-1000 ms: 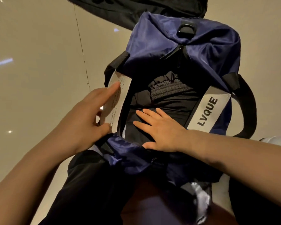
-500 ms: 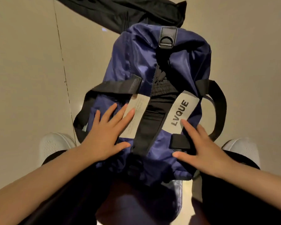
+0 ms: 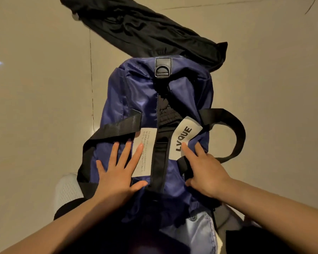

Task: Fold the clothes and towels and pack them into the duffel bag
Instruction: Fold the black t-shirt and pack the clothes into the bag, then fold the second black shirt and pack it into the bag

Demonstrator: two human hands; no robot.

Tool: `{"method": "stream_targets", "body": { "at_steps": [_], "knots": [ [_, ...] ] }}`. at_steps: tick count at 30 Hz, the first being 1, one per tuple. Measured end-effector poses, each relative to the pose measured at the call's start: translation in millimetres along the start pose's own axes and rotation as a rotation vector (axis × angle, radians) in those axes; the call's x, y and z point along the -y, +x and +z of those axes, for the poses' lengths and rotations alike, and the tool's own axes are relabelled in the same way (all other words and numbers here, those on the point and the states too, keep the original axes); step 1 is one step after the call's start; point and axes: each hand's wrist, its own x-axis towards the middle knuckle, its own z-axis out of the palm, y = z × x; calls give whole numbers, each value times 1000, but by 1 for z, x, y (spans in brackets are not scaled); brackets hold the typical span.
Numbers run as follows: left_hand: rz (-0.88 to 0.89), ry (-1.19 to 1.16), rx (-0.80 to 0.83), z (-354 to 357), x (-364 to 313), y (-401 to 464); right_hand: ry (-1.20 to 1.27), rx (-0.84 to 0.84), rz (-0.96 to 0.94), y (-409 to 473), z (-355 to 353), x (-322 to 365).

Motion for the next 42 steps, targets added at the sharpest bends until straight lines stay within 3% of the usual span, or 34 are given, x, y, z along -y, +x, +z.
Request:
{"method": "stream_targets", "body": {
  "at_steps": [9,18,22,27,32,36,40,42],
  "knots": [
    [-373,-256,-119,-66,82,43,-145,-113,-329,135,-79,101],
    [-394,-108,-246,-154,238,76,-92,-202,-515,228,-98,230],
    [-477,-106,-479,-167,253,61,-48,-211,-564,249,-94,277],
    [-419,-152,-535,-165,238,47,30,-191,-591,259,-84,310],
    [-279,-208,-549,-157,188,69,140,-160,-632,256,-90,296],
    [-84,-136,-528,-145,134,96,191,-433,-594,249,-123,234],
    [-4,-37,-291,-117,81,116,85,-725,-407,245,-166,133],
    [-15,2,-129,-98,61,117,-9,-695,-220,238,-176,77]
  ]
}}
